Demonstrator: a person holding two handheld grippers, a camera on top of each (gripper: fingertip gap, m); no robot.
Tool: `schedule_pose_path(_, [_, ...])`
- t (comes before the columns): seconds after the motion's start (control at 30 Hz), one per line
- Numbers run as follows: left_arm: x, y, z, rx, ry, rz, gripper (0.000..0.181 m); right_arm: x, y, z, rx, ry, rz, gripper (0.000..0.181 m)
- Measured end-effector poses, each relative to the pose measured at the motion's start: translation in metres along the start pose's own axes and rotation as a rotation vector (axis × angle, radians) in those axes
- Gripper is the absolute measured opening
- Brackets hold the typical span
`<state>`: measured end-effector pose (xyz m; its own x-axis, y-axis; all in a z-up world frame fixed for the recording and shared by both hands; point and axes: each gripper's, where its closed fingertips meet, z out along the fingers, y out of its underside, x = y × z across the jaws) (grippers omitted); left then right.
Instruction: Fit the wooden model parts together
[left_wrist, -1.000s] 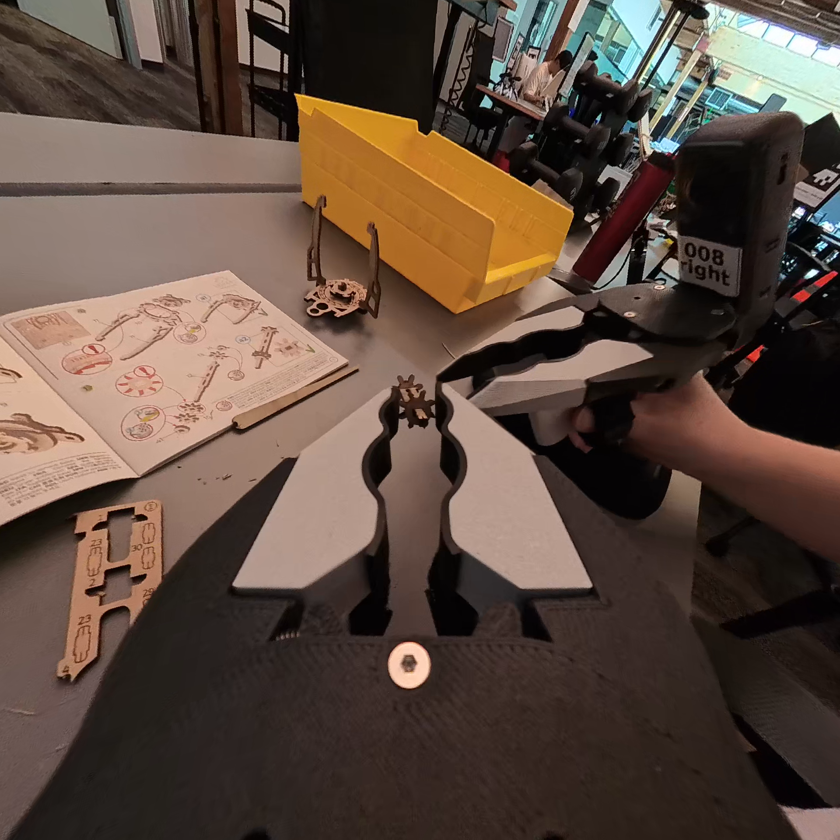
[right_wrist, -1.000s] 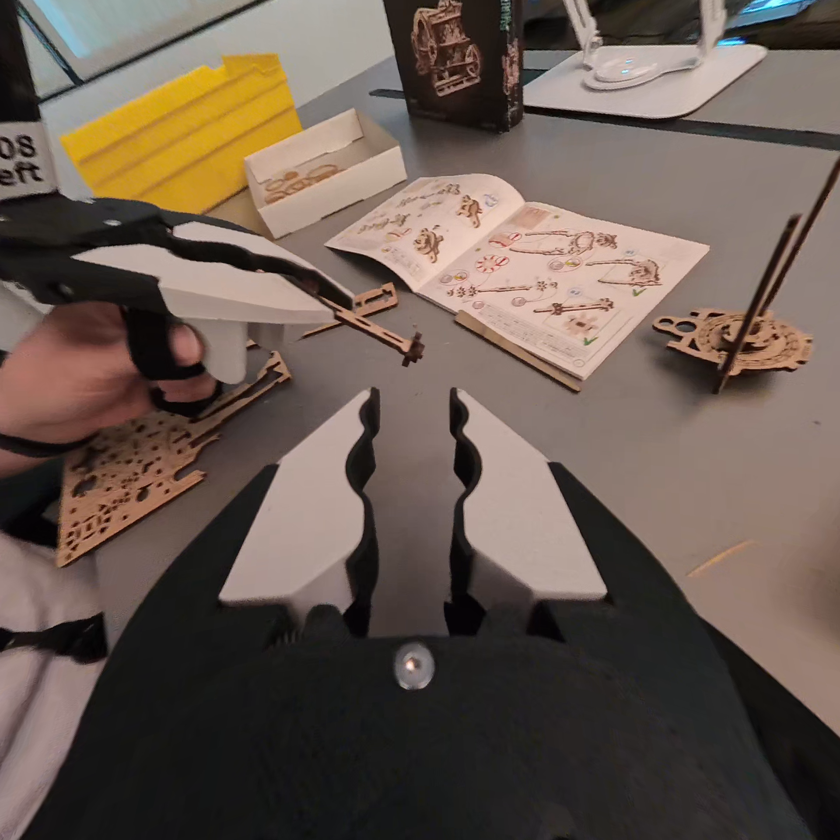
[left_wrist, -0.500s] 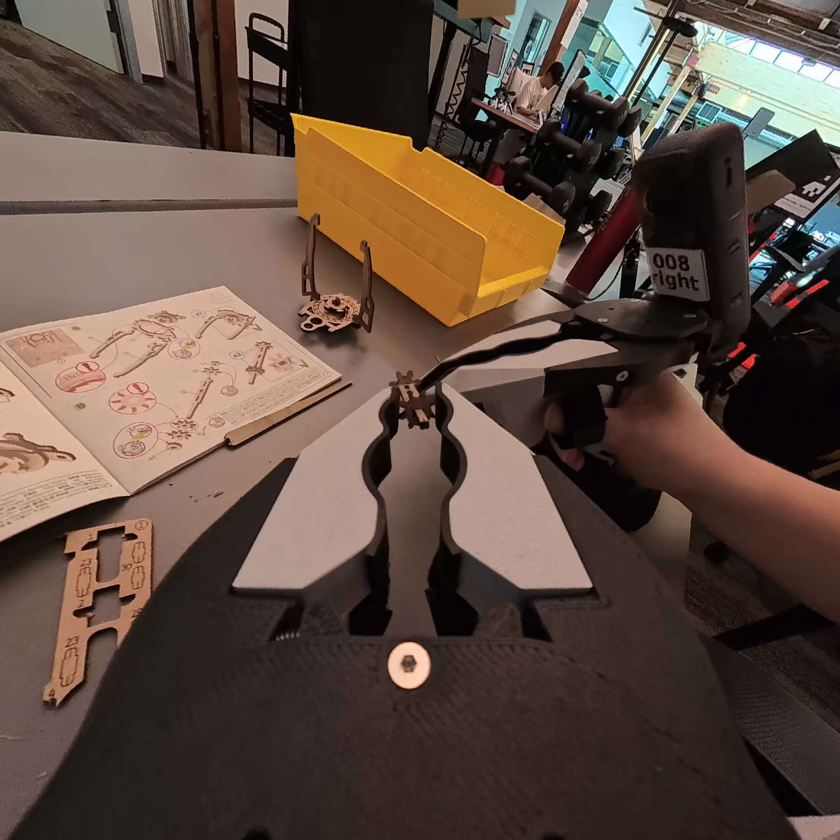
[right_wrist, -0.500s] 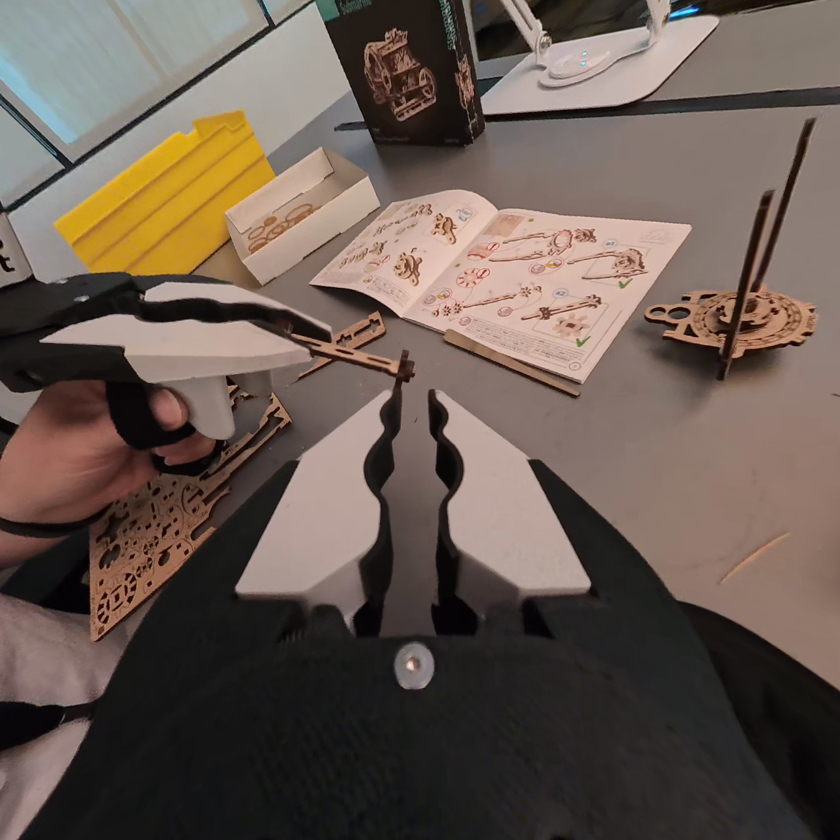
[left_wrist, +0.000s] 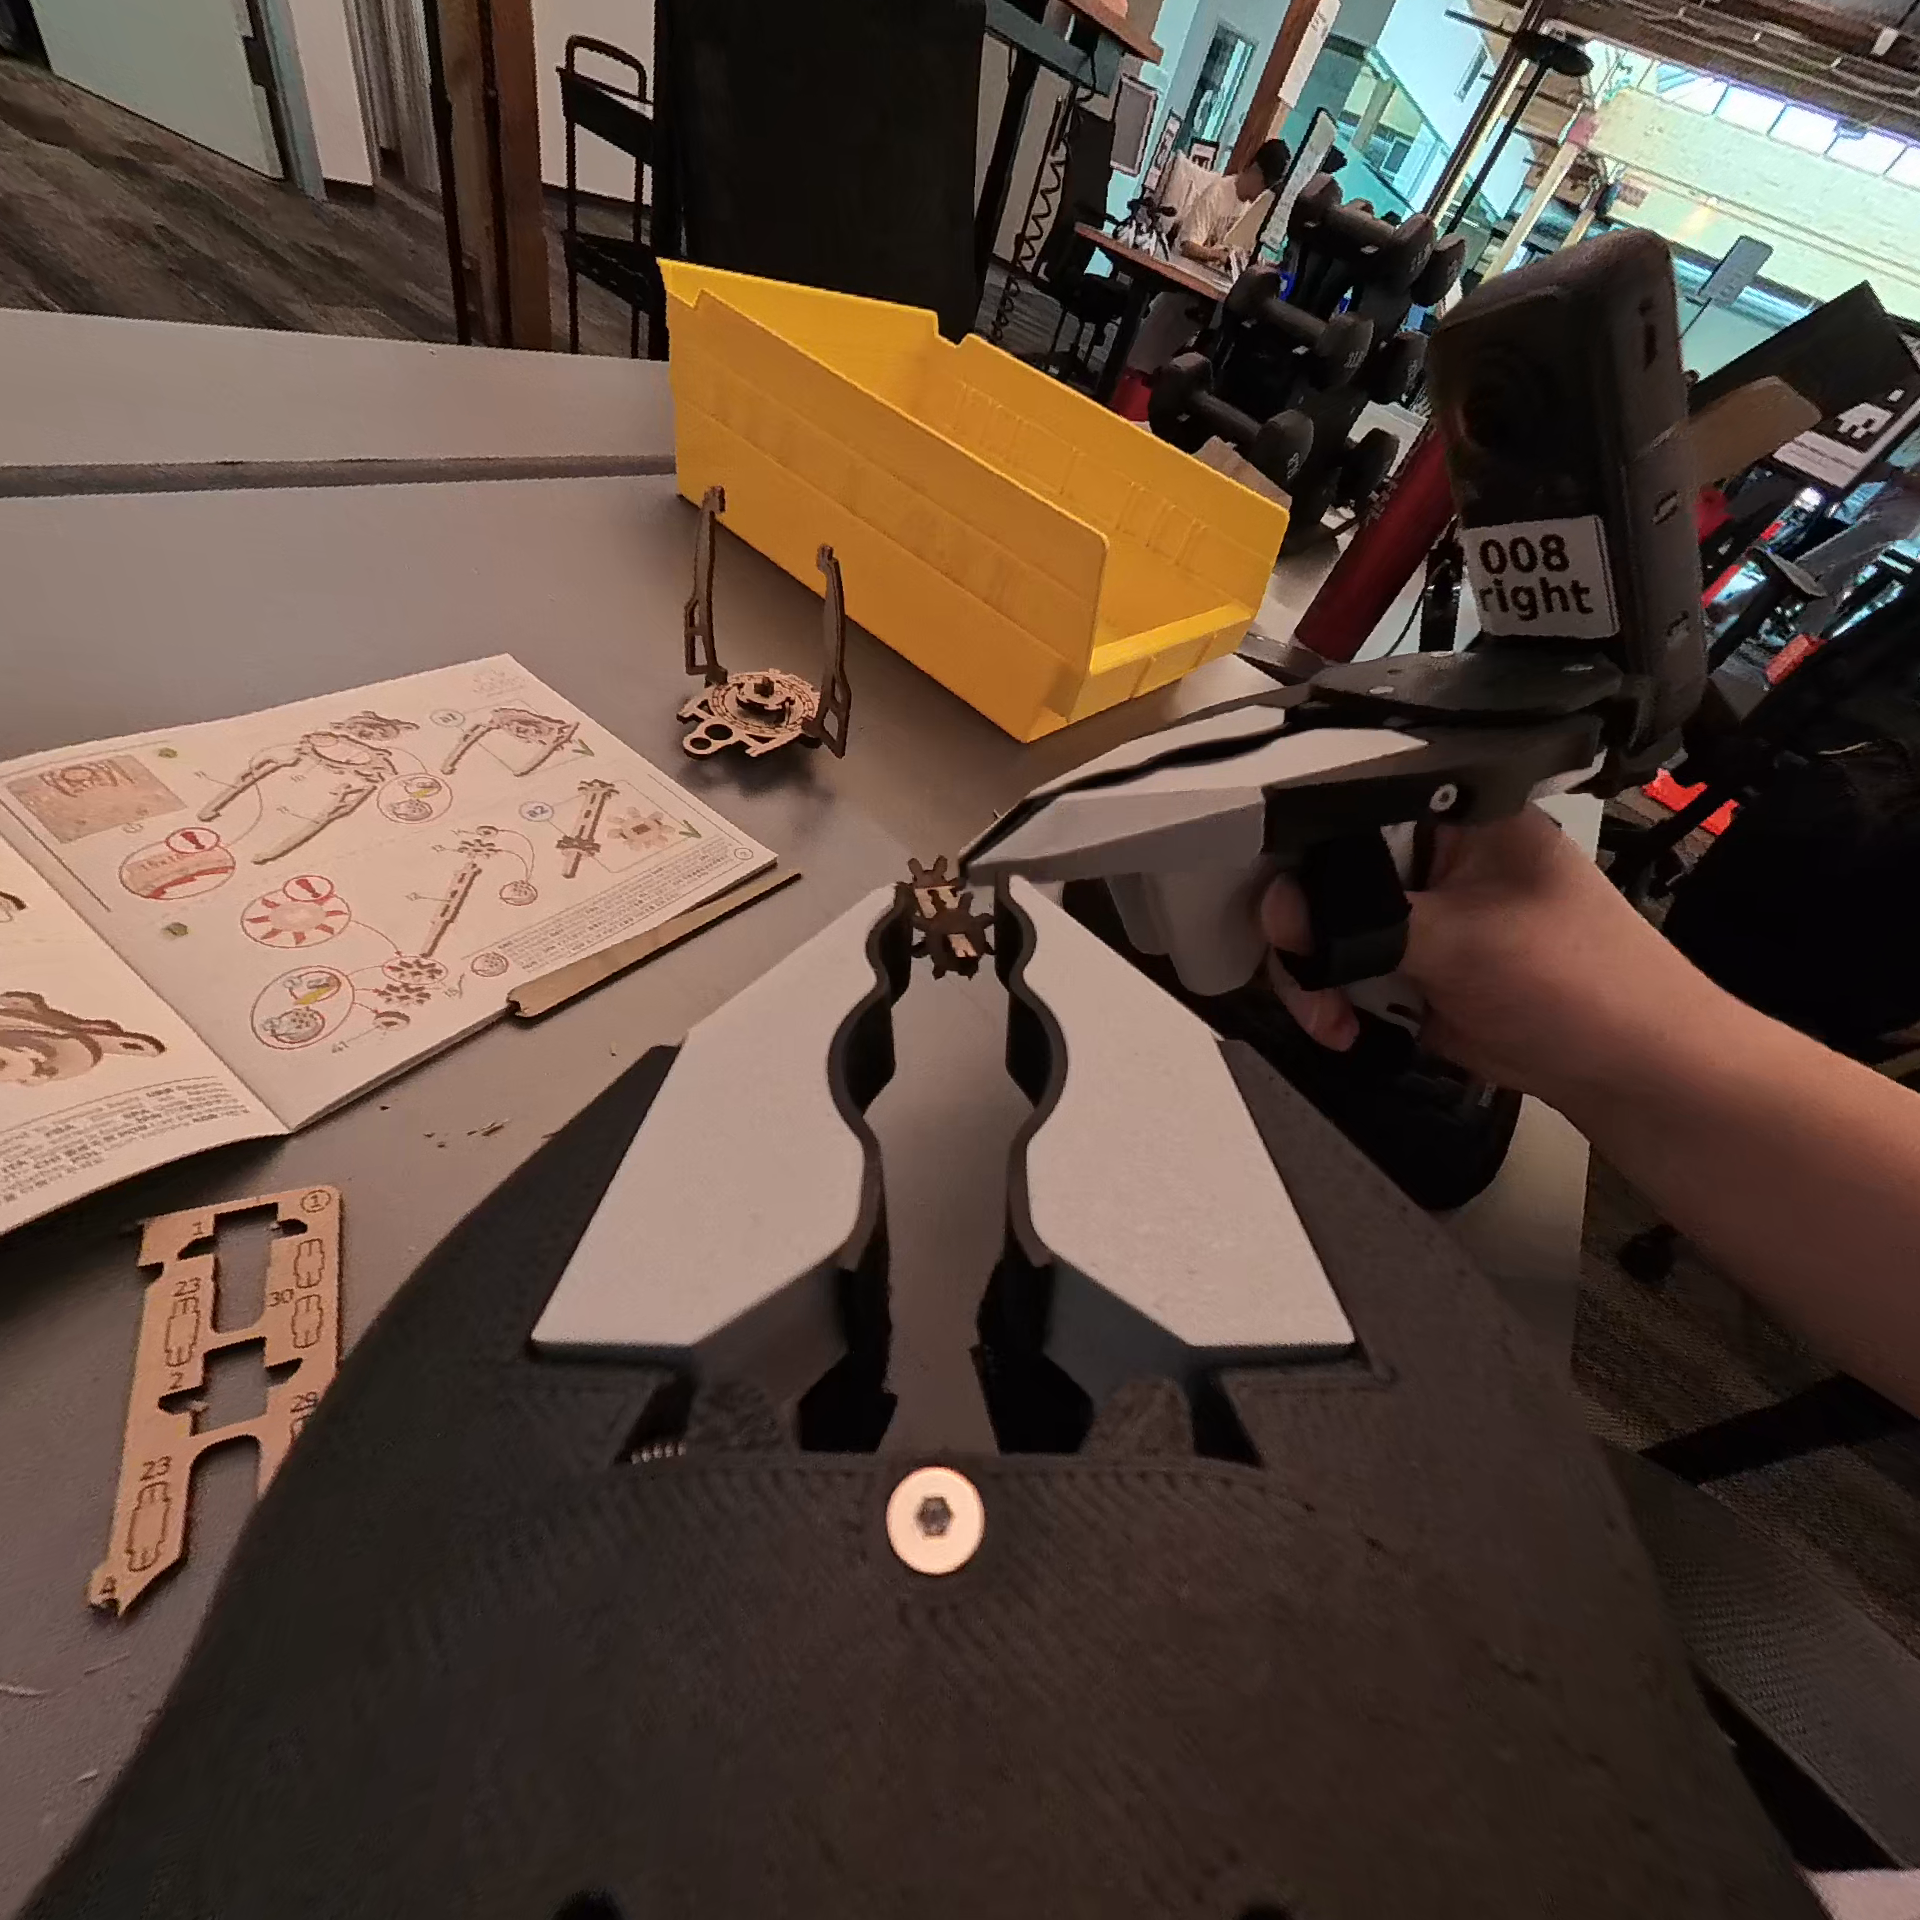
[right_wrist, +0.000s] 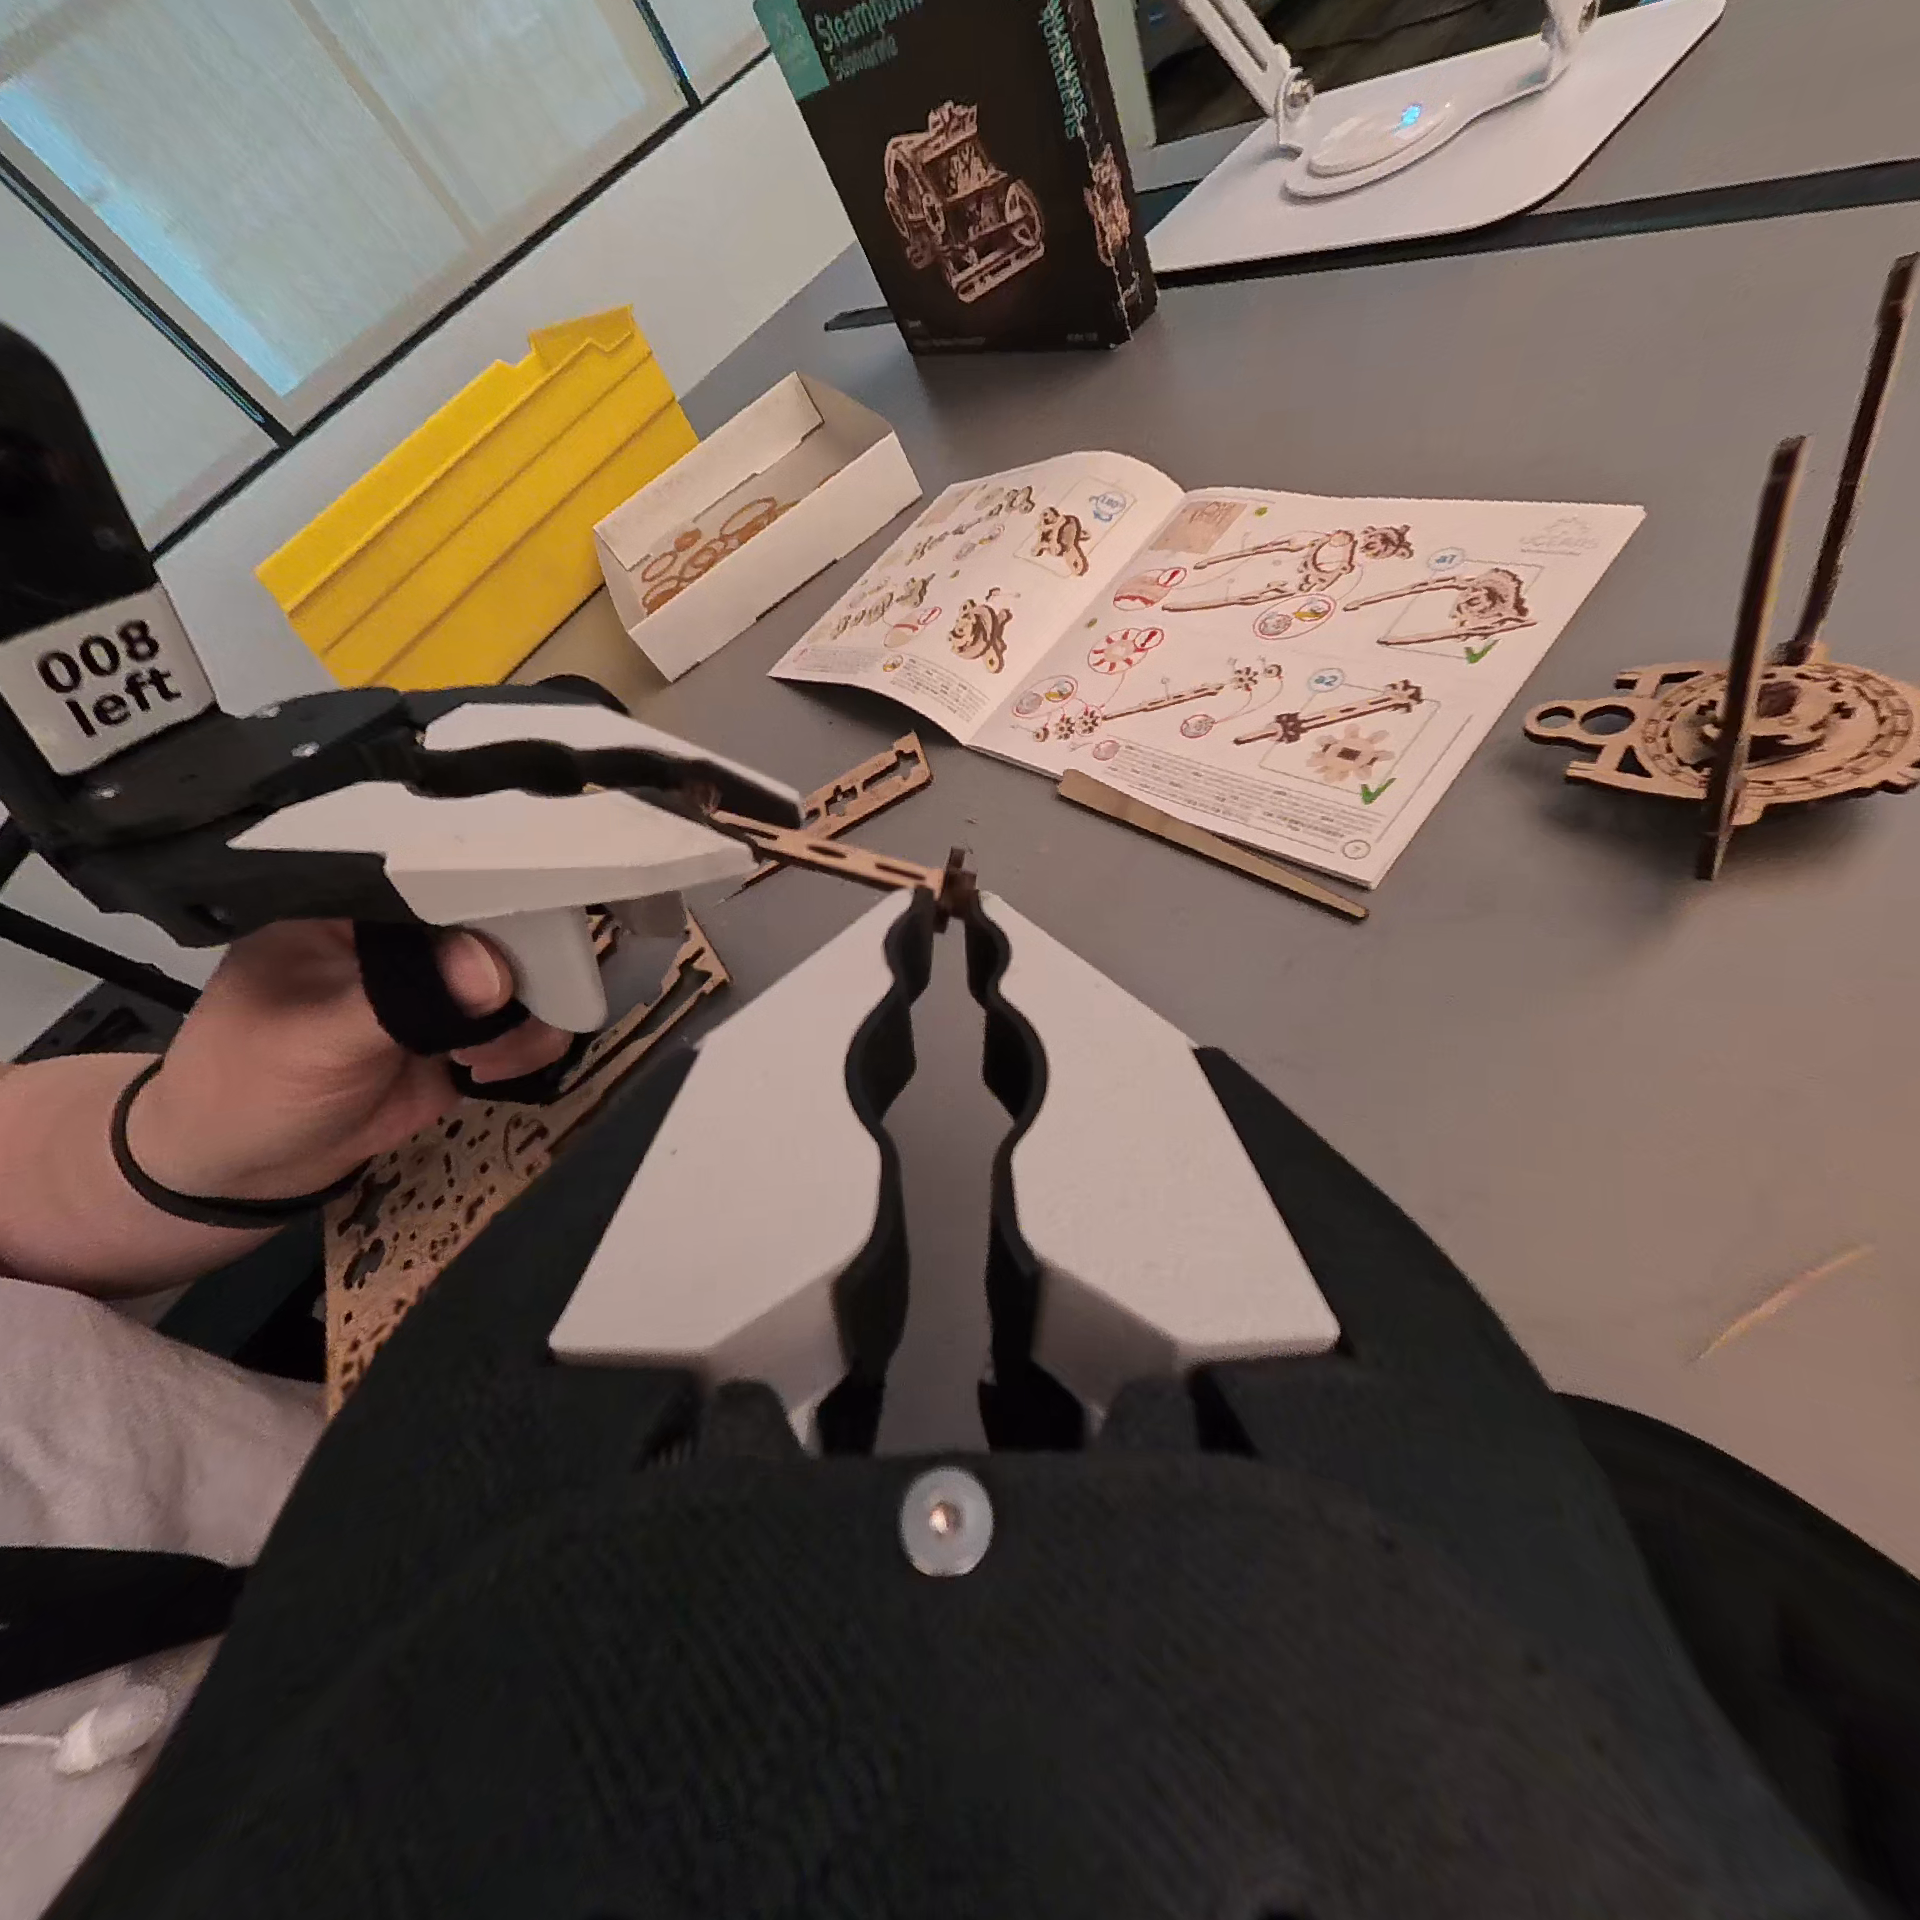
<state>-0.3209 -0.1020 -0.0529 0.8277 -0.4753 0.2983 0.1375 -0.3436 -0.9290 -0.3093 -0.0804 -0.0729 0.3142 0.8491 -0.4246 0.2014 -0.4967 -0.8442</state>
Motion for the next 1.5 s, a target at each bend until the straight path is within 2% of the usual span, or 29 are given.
schedule_pose_path(0.23, [0.001,0.001,0.000,0.001,-0.003,0.009,0.013,0.001,0.006,0.001,-0.045,-0.022,0.052,0.001])
schedule_pose_path(0.9, [0.013,0.014,0.009,-0.057,0.068,-0.013,0.017,0.016,0.006,-0.011,-0.020,-0.001,0.048,0.000])
schedule_pose_path(0.93, [0.013,0.014,0.009,-0.057,0.069,-0.013,0.015,0.017,0.007,-0.011,-0.021,0.001,0.049,0.000])
schedule_pose_path(1.0, [0.013,0.018,0.010,-0.075,0.074,-0.004,0.000,0.019,0.007,-0.012,-0.021,0.002,0.053,0.000])
schedule_pose_path(1.1, [0.013,0.021,0.011,-0.087,0.074,0.000,0.001,0.020,0.009,-0.013,-0.028,0.003,0.044,0.000])
schedule_pose_path(1.23, [0.006,0.019,0.004,-0.090,0.054,-0.017,0.011,0.009,0.014,-0.014,-0.046,-0.061,-0.003,0.000])
schedule_pose_path(1.33, [-0.001,0.024,-0.006,-0.142,0.046,-0.037,0.015,0.001,0.023,-0.014,-0.081,-0.082,-0.080,0.000])
schedule_pose_path(1.4, [-0.007,0.027,-0.012,-0.165,0.034,-0.040,0.015,0.000,0.028,-0.013,-0.110,-0.055,-0.155,0.008])
schedule_pose_path(1.5, [-0.013,0.032,-0.020,-0.194,0.009,-0.026,0.015,0.005,0.033,-0.010,-0.152,0.013,-0.246,0.010])
